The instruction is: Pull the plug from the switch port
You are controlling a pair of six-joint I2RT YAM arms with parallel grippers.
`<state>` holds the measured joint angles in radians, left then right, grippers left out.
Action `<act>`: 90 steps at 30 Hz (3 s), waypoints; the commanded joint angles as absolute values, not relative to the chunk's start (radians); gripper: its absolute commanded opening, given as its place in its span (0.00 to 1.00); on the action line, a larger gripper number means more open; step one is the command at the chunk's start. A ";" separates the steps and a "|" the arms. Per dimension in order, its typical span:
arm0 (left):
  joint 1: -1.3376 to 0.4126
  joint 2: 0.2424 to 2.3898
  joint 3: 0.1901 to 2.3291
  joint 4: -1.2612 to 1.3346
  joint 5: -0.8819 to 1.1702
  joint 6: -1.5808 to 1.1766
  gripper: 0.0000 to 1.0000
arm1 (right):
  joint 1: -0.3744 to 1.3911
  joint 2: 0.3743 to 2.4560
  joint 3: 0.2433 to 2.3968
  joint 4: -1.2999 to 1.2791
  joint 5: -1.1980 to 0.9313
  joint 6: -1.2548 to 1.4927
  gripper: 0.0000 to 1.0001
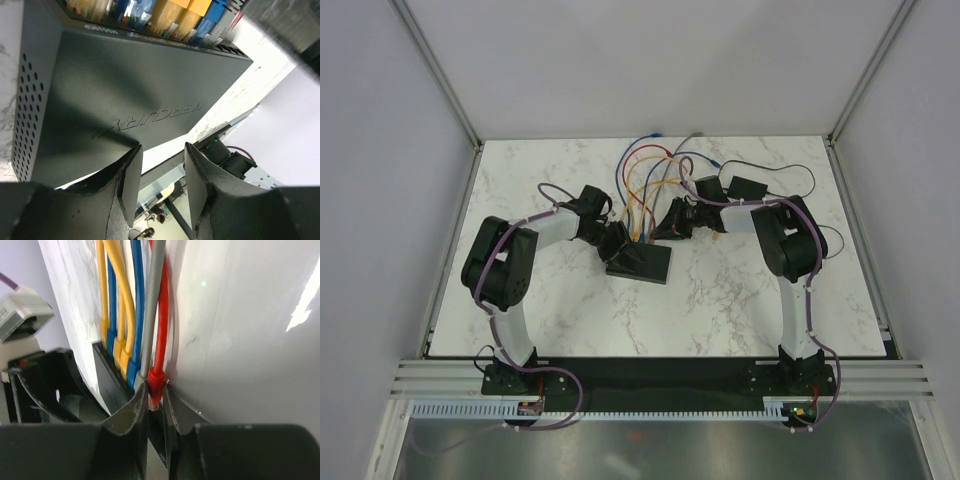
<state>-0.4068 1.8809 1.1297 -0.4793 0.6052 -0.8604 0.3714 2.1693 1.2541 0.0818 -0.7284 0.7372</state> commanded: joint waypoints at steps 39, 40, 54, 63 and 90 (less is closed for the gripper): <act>-0.413 1.865 1.106 -0.535 0.483 -0.775 0.47 | 0.279 2.082 1.702 -0.890 -0.264 0.439 0.00; -0.413 1.867 1.109 -0.534 0.485 -0.775 0.47 | 0.281 2.048 1.678 -0.899 -0.270 0.434 0.00; -0.413 1.868 1.121 -0.534 0.485 -0.765 0.47 | 0.183 1.746 1.279 -0.989 0.095 0.557 0.00; -0.413 1.876 1.121 -0.532 0.488 -0.762 0.47 | 0.039 1.746 1.290 -1.011 0.362 0.568 0.00; -0.414 1.870 1.126 -0.532 0.497 -0.721 0.47 | 0.052 1.221 1.769 -0.840 0.017 0.541 0.00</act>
<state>-0.4118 1.8648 1.1313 -0.4957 0.5919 -0.7898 0.0566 1.3121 1.7512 -1.0134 0.0715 0.5182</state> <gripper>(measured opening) 0.470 0.172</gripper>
